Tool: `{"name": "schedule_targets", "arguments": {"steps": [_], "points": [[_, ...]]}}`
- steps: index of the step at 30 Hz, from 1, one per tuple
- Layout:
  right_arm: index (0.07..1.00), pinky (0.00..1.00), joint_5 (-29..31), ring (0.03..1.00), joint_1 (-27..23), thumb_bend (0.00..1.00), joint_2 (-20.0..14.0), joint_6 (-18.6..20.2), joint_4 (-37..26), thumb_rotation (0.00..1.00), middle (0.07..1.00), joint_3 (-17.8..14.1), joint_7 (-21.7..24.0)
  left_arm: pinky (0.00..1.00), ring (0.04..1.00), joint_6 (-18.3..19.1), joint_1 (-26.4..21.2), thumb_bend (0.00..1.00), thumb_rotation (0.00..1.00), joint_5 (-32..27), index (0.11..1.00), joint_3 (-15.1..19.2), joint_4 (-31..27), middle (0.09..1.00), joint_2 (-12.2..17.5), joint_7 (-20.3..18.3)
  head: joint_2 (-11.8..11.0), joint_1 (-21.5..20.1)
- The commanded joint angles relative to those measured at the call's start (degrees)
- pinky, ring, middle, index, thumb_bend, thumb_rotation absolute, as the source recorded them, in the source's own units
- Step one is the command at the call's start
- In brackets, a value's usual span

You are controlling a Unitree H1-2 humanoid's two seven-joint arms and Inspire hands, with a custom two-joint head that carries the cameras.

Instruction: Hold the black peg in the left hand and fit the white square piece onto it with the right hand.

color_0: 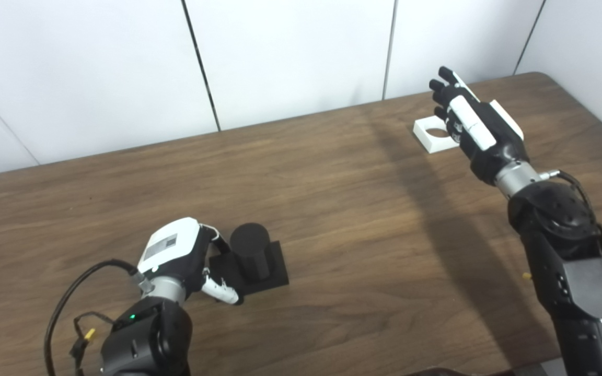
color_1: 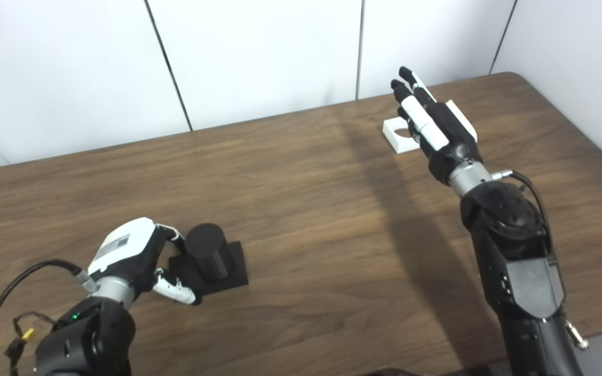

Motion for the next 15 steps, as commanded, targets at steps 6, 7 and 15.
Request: {"name": "schedule_targets", "arguments": {"steps": [6,7,15], "points": [[0.996,1.00,-3.5,0.999,-7.1,0.67,-4.0,1.8,3.0,0.57,0.973,0.1,-0.7,1.00,0.936,-0.2,0.9,0.52,0.05,-1.7,0.482,0.7,0.8,0.819,3.4,0.5,-1.4,-1.9],[0.994,1.00,-3.7,0.995,-7.8,0.69,-4.5,2.2,3.7,0.53,0.976,0.2,-0.5,1.00,0.932,-0.1,0.9,0.52,0.05,-1.8,0.482,0.7,0.8,0.813,3.7,0.3,-1.6,-2.2],[0.975,0.95,-11.3,0.988,-13.1,0.76,-11.7,2.1,11.1,0.45,0.993,6.4,1.7,1.00,0.935,0.4,1.2,0.52,0.05,-3.7,0.482,0.8,0.6,0.818,4.9,1.1,-2.6,-3.4]]}}
